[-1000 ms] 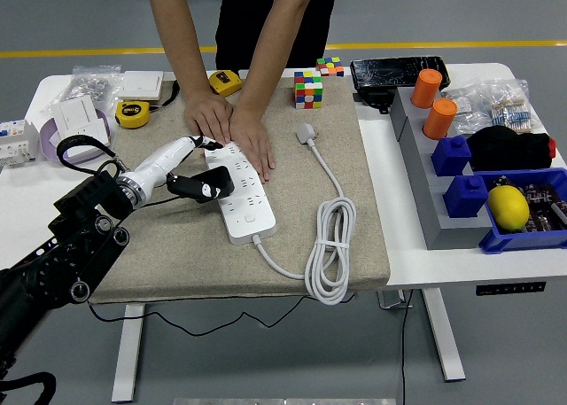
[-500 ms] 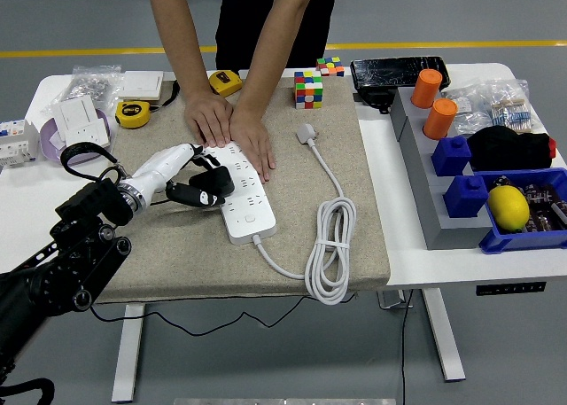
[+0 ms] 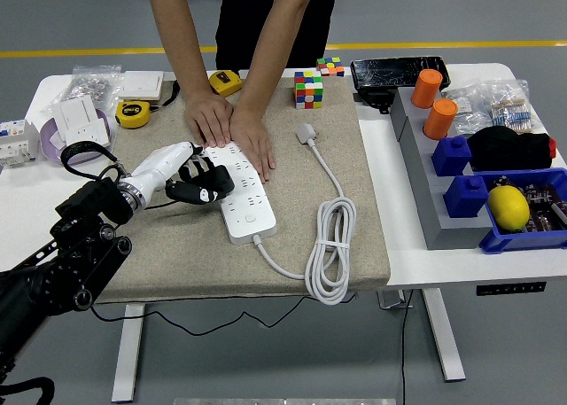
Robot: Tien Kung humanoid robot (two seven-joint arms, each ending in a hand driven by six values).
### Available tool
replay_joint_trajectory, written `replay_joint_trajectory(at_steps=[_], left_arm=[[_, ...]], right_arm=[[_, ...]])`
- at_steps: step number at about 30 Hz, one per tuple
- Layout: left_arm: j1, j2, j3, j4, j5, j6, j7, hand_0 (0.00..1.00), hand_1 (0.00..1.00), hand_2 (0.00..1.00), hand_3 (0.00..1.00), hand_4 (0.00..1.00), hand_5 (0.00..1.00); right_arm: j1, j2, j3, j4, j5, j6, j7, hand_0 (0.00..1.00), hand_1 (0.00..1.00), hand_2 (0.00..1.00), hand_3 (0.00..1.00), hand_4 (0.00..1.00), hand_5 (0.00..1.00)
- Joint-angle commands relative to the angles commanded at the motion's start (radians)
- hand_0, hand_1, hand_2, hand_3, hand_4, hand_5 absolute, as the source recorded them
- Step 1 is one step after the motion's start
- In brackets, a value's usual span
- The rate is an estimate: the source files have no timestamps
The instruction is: Pick up the plug,place it near the board,insert it into the board,press the button
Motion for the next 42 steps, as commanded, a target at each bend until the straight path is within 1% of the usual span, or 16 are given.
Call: replay_joint_trajectory(at_steps=[6, 13, 17, 20, 24, 27, 31, 37, 40, 41, 42], left_arm=[[0.002, 0.005, -0.011, -0.019, 0.001, -0.011, -0.003, 0.360, 0.252, 0.336, 0.453, 0.655, 0.207], [0.005, 0.018, -0.023, -0.054, -0.004, -0.024, -0.007, 0.361, 0.252, 0.332, 0.446, 0.652, 0.211], [0.013, 0.031, -0.040, -0.089, -0.003, -0.030, -0.008, 0.365, 0.256, 0.332, 0.446, 0.655, 0.214], [0.023, 0.043, -0.059, -0.096, 0.005, -0.029, -0.009, 0.365, 0.256, 0.332, 0.446, 0.655, 0.214], [0.034, 0.050, -0.092, -0.083, 0.017, -0.023, -0.011, 0.366, 0.260, 0.334, 0.447, 0.656, 0.213], [0.045, 0.051, -0.133, -0.055, 0.026, -0.016, -0.017, 0.366, 0.260, 0.334, 0.447, 0.656, 0.213], [0.049, 0.052, -0.166, -0.012, 0.039, -0.009, -0.025, 0.367, 0.262, 0.336, 0.448, 0.659, 0.216], [0.052, 0.050, -0.188, 0.038, 0.070, -0.004, -0.028, 0.374, 0.273, 0.340, 0.451, 0.660, 0.211], [0.053, 0.048, -0.196, 0.051, 0.091, -0.003, -0.029, 0.374, 0.273, 0.340, 0.451, 0.660, 0.211], [0.053, 0.048, -0.199, 0.055, 0.100, -0.004, -0.029, 0.383, 0.306, 0.358, 0.460, 0.661, 0.209], [0.054, 0.049, -0.200, 0.057, 0.104, -0.005, -0.028, 0.383, 0.306, 0.358, 0.460, 0.661, 0.209]], right_arm=[[0.000, 0.000, 0.001, 0.000, 0.000, -0.001, -0.001, 0.976, 0.934, 0.867, 0.842, 0.998, 0.949], [0.001, 0.002, 0.002, 0.000, 0.002, -0.002, -0.001, 0.975, 0.934, 0.866, 0.842, 0.998, 0.950], [-0.001, 0.002, 0.005, 0.000, 0.001, -0.002, -0.001, 0.975, 0.934, 0.867, 0.841, 0.998, 0.950], [-0.002, 0.002, 0.007, 0.000, -0.001, -0.001, 0.000, 0.975, 0.934, 0.867, 0.841, 0.998, 0.950], [-0.004, 0.003, 0.008, 0.000, -0.002, -0.001, -0.001, 0.975, 0.935, 0.867, 0.842, 0.998, 0.950], [-0.006, 0.003, 0.009, 0.000, -0.004, -0.002, -0.001, 0.975, 0.935, 0.867, 0.842, 0.998, 0.950], [-0.006, 0.002, 0.008, 0.000, -0.003, -0.001, -0.002, 0.975, 0.935, 0.867, 0.841, 0.998, 0.950], [-0.006, 0.002, 0.006, 0.000, -0.001, -0.001, -0.002, 0.975, 0.935, 0.866, 0.841, 0.998, 0.950], [-0.006, 0.002, 0.005, 0.000, 0.000, -0.001, -0.002, 0.975, 0.935, 0.866, 0.841, 0.998, 0.950], [-0.007, 0.002, 0.005, 0.000, 0.000, -0.001, -0.002, 0.975, 0.935, 0.867, 0.841, 0.998, 0.950], [-0.007, 0.002, 0.005, 0.000, 0.000, -0.001, -0.002, 0.975, 0.935, 0.867, 0.841, 0.998, 0.950]])
